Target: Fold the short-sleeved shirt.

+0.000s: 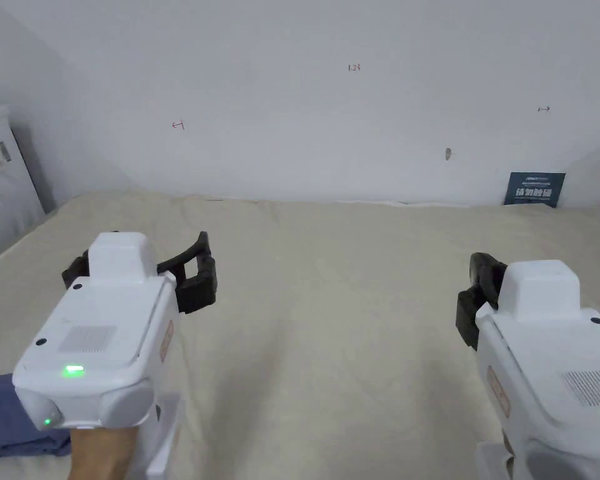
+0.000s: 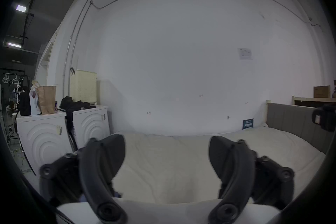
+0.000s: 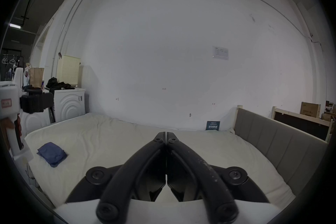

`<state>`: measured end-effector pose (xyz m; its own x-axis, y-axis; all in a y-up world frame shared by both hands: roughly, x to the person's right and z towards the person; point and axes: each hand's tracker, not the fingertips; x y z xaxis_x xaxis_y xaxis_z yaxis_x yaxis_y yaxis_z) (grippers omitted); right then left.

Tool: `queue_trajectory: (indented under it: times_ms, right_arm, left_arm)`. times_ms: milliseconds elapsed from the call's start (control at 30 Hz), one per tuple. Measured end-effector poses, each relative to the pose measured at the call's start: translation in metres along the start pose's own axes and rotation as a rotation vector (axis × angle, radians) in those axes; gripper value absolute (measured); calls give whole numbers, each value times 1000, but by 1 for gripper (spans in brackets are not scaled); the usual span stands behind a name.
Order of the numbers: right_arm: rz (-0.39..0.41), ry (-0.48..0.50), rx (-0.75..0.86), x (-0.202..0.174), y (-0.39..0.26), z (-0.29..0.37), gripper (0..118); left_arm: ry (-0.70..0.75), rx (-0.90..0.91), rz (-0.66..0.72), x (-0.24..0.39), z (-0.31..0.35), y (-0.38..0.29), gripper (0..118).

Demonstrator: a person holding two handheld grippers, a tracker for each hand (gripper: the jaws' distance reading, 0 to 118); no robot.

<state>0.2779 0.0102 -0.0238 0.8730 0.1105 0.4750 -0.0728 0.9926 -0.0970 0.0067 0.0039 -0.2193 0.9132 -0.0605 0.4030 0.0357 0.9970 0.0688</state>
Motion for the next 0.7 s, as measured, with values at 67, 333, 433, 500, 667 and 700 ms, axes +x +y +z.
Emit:
queue_trajectory:
  times_ms: [67, 333, 433, 500, 667, 700]
  right_arm:
    - [6, -14, 2, 8, -1, 4, 2]
    - [-7, -62, -1, 30, -12, 16, 2]
    - [-11, -76, -7, 34, -16, 17, 2]
    - [-15, -80, -10, 34, -16, 17, 2]
    - [-21, -85, -11, 34, -17, 18, 2]
    - [-20, -86, -11, 34, -17, 18, 2]
  left_arm:
    - [-21, 14, 20, 13, 5, -8, 71]
    - [-62, 38, 17, 35, 17, -33, 0]
    - [-70, 21, -6, 39, 18, -35, 0]
    - [-71, 17, -4, 38, 17, -35, 0]
    - [-70, 10, 16, 37, 18, -35, 0]
    - [-71, 10, 14, 38, 18, -35, 0]
